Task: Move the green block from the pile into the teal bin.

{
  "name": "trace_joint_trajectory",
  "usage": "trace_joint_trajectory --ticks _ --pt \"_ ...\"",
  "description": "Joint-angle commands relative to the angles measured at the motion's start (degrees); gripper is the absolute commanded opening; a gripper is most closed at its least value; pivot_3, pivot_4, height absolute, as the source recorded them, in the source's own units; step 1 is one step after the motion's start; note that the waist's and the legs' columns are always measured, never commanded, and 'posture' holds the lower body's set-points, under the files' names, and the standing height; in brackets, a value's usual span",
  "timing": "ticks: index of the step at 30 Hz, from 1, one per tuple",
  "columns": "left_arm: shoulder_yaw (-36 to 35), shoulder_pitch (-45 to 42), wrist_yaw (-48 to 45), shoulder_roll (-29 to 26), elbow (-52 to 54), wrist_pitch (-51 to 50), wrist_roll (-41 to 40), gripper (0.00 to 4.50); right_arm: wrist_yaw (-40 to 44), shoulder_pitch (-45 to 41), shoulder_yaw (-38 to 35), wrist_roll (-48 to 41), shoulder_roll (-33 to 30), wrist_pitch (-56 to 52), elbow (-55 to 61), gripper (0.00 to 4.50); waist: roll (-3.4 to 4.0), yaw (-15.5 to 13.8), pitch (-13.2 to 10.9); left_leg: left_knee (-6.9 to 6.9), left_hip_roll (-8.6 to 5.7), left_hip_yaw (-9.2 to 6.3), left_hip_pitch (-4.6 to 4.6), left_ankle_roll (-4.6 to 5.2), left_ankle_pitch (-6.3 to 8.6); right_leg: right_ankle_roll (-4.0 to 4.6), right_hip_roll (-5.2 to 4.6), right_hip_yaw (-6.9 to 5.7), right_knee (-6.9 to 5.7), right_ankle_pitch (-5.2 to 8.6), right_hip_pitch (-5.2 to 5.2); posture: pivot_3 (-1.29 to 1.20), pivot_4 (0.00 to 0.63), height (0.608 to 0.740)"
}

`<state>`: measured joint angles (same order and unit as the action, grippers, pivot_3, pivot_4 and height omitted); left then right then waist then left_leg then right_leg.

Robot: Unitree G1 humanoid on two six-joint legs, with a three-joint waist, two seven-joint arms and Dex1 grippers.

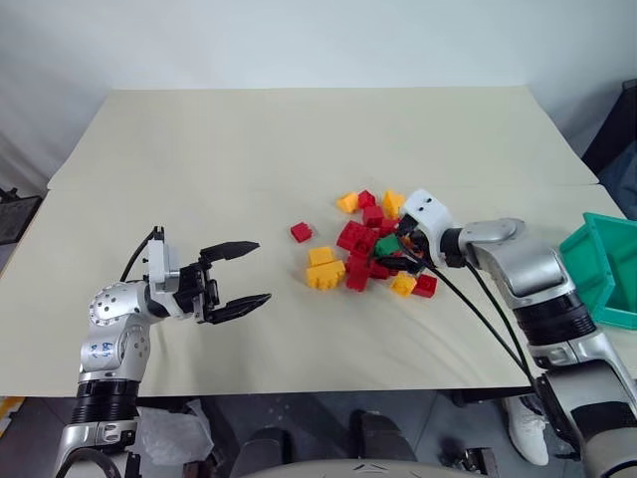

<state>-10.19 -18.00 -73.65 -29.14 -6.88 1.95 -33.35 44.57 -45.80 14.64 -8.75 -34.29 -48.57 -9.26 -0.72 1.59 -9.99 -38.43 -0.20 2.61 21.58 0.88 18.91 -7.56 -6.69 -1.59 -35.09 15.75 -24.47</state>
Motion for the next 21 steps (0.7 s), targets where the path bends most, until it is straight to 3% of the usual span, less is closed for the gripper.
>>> trace_joint_trajectory --ticks 1,3,6,11,12,17,21 --pt "-0.5 -0.7 0.0 -0.1 1.7 0.5 -0.8 4.5 -0.4 -0.4 -0.4 1.2 0.1 0.3 -1.3 4.48 0.0 0.0 0.0 0.01 -0.01 0.0 0.0 0.0 0.0 0.0 -0.01 0.0 0.0 0.0 0.0 0.0 0.15 0.74" --pt "-0.5 -0.7 0.0 -0.2 1.7 0.5 -0.9 4.5 -0.2 -0.5 -0.3 1.3 0.2 0.4 -1.4 4.48 0.0 -0.1 0.0 0.01 -0.01 0.0 0.01 -0.01 0.01 0.0 -0.02 -0.04 0.01 0.0 0.0 0.0 0.15 0.74" --pt "-0.8 -0.5 0.2 -0.4 2.0 0.4 -0.9 4.5 0.4 -0.3 -0.6 1.1 -0.3 0.0 0.0 3.88 0.0 -0.1 0.0 0.01 -0.02 0.0 0.02 -0.01 0.03 0.0 -0.07 -0.16 0.02 0.0 0.0 0.0 0.15 0.74" --pt "-0.9 -0.7 0.1 -0.5 1.5 0.5 -0.9 4.5 1.0 -0.2 -2.2 0.0 -0.9 -1.9 4.1 2.23 0.01 0.0 0.0 0.03 -0.01 -0.01 0.04 -0.01 0.03 0.0 -0.07 -0.28 0.03 0.0 -0.01 0.0 0.15 0.74" --pt "-0.8 -0.8 0.0 -0.5 1.4 0.5 -0.9 4.5 1.0 -0.2 -2.5 -0.3 -1.0 -2.5 4.9 2.09 0.02 0.0 0.0 0.03 -0.01 -0.01 0.04 -0.01 0.03 0.0 -0.07 -0.29 0.03 0.0 -0.02 0.0 0.15 0.74" --pt "-0.4 -1.3 -0.3 -0.2 0.6 0.6 -0.7 4.5 -0.7 0.2 -7.8 -2.8 -0.6 -5.3 10.5 2.1 0.02 -0.1 0.0 0.03 0.01 -0.02 0.07 -0.02 0.04 0.0 -0.09 -0.38 0.04 0.0 -0.03 0.0 0.15 0.74" --pt "0.2 -3.1 -1.5 0.5 -0.7 0.9 -0.9 4.5 -3.8 0.9 -18.4 -7.6 -1.8 -14.8 18.7 2.1 0.02 -0.2 0.0 0.03 0.01 -0.04 0.11 -0.03 0.04 0.0 -0.12 -0.46 0.05 0.0 -0.04 0.0 0.15 0.74"
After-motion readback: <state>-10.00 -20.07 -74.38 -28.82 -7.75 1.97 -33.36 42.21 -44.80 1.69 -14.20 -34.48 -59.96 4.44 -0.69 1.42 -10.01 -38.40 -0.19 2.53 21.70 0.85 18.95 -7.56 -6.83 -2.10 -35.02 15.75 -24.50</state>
